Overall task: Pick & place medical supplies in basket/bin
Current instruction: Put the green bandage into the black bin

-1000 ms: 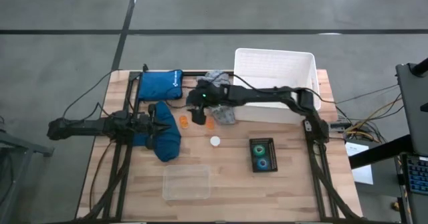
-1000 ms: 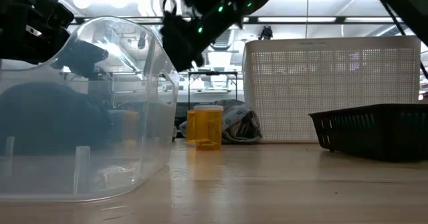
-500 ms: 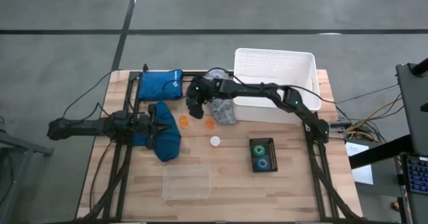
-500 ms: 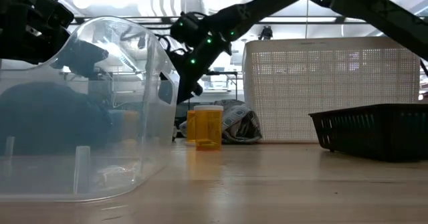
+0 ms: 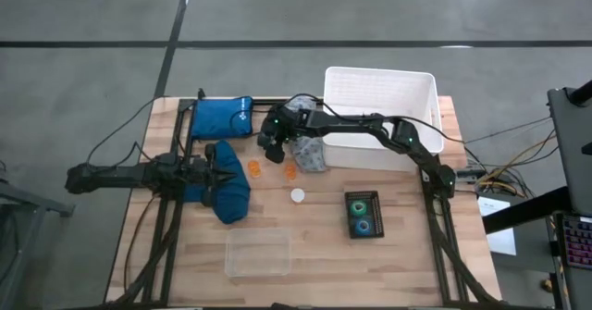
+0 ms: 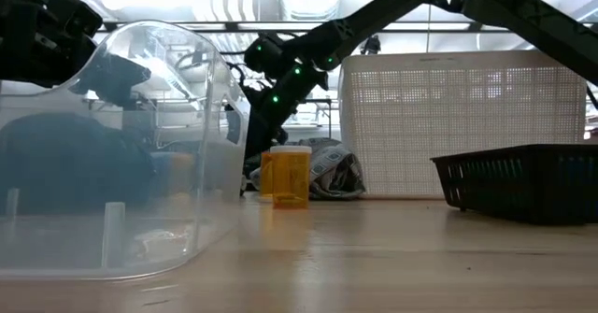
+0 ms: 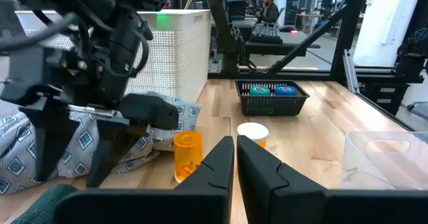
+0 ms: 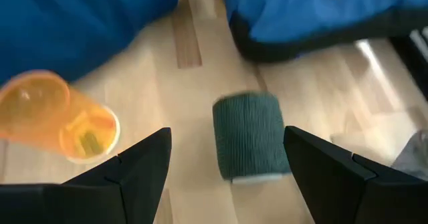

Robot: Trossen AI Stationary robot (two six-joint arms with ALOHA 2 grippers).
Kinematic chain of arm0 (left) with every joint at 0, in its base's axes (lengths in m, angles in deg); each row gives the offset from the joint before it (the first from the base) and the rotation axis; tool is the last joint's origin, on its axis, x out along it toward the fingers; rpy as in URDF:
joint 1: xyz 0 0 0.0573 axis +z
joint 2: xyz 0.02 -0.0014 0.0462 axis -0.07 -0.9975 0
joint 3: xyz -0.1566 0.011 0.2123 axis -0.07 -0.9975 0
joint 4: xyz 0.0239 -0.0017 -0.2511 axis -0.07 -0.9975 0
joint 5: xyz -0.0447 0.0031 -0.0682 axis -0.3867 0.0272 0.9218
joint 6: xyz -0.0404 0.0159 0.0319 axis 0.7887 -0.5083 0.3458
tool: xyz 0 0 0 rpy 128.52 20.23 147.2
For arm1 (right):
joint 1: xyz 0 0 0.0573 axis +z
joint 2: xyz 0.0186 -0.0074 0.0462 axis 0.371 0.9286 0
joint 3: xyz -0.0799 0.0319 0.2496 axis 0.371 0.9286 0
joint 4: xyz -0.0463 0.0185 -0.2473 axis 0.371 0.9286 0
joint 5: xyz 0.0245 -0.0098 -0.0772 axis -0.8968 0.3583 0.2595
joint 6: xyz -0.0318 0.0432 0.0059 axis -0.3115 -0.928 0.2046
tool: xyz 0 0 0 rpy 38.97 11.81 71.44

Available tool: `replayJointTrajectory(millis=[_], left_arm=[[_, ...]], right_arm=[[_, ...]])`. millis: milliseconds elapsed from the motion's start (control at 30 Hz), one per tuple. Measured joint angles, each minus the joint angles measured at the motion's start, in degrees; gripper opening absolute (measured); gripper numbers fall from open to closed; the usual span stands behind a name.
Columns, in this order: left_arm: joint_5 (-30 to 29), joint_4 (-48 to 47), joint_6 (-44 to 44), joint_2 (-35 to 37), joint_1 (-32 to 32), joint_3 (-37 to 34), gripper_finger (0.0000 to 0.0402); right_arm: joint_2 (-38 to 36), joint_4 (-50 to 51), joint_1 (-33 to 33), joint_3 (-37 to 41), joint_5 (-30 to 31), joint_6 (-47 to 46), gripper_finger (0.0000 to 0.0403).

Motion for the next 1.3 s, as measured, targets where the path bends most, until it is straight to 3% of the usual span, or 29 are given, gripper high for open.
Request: replayJointTrajectory(millis=[200, 567, 833, 1033, 1300], left_arm=[[0.0, 0.0, 0.0, 0.0, 0.0, 0.0, 0.0026], [0.0, 0.0, 0.0, 0.0, 0.0, 0.0, 0.0026], [0.0, 0.0, 0.0, 0.0, 0.0, 0.0, 0.0026], [0.0, 0.0, 0.2, 0.0, 0.0, 0.0, 0.0026], [0.0, 0.0, 0.2, 0.0, 0.0, 0.0, 0.0026]], right_arm=[[0.0, 0.0, 0.0, -0.5, 0.8, 1.8, 0.0286], [-0.1, 10.1, 0.6, -6.3, 4.7, 0.9, 0.0286], [-0.1, 8.1, 3.6, -6.0, 16.0, -6.0, 0.0286], [-0.1, 8.3, 3.7, -5.7, 15.7, -2.7, 0.0286], [2.1, 1.4, 3.8, -5.2, 17.4, -7.4, 0.0286]])
